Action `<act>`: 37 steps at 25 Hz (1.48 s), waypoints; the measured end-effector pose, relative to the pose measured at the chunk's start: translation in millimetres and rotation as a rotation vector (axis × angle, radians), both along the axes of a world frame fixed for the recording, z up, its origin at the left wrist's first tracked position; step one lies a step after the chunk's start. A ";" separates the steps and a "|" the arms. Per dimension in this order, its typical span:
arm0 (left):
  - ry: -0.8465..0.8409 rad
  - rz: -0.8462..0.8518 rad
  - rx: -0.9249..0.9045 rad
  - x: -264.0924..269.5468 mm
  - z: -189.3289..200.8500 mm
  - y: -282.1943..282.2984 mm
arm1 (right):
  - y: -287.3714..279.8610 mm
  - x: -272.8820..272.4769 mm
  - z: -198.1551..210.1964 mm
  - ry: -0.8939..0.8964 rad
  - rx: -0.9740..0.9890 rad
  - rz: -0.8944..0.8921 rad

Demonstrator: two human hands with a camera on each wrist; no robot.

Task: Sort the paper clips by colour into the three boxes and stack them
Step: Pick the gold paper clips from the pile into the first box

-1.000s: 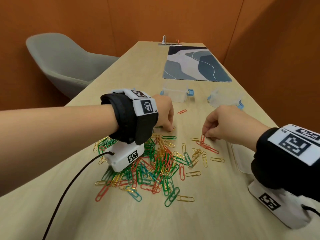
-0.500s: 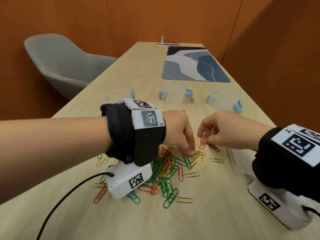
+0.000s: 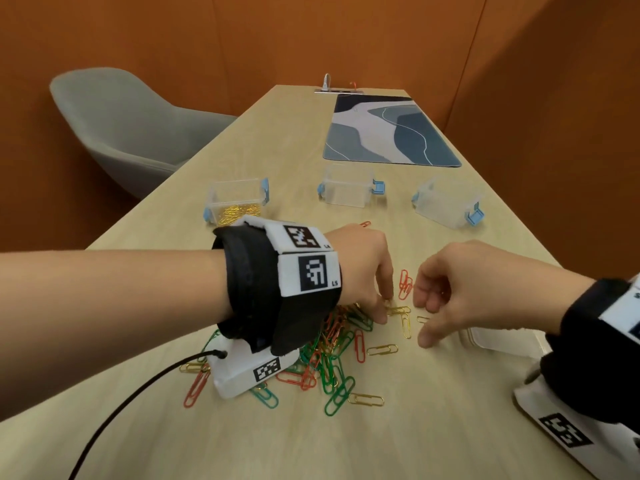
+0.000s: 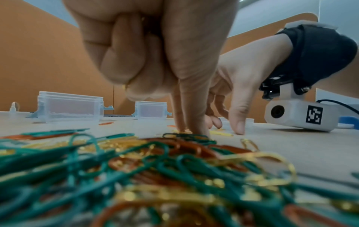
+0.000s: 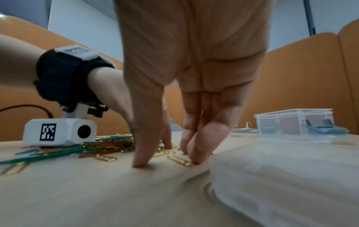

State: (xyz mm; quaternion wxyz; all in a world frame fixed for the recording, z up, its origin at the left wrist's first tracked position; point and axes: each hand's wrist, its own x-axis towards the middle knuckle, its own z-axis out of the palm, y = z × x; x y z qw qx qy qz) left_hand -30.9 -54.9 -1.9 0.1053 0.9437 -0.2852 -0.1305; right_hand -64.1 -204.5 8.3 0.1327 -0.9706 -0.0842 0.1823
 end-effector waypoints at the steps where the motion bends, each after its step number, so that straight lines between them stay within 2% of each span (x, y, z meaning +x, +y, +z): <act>1: -0.001 -0.003 -0.001 -0.5 0.0 -0.5 | 0.8 1.4 -1.6 -0.010 0.009 -0.012; 6: 0.020 -0.009 0.081 -5.5 -3.1 1.5 | 3.1 10.0 -8.0 -0.027 0.082 -0.035; 8: 0.075 0.082 0.070 -3.5 -0.1 8.2 | 3.1 12.3 -10.5 -0.056 0.121 -0.025; 9: 0.168 0.169 -0.012 -0.4 3.1 13.6 | 3.4 12.5 -10.7 -0.069 0.136 -0.012; 12: 0.685 0.482 -0.504 9.6 18.1 35.3 | 6.1 10.6 -10.0 -0.050 0.157 0.063; 13: 0.792 0.539 -0.634 12.1 20.6 43.0 | 8.0 9.4 -9.6 -0.034 0.161 0.094; 15: 0.903 0.579 -0.778 13.9 20.8 52.5 | 10.8 8.5 -10.8 -0.017 0.174 0.147; 17: 0.933 0.596 -0.833 14.5 16.7 56.0 | 12.4 10.0 -13.4 -0.033 0.193 0.178; 21: 0.943 0.623 -0.820 11.2 8.7 57.3 | 15.8 14.5 -17.2 -0.101 0.189 0.219; 27: 0.946 0.655 -0.866 5.9 5.8 66.8 | 28.8 23.6 -19.8 -0.156 0.058 0.379; 32: 0.955 0.677 -0.894 0.9 4.5 77.4 | 32.0 27.4 -20.4 -0.151 0.135 0.246; 37: 0.986 0.654 -0.922 -1.4 9.5 81.9 | 31.5 26.3 -22.2 -0.102 0.109 0.234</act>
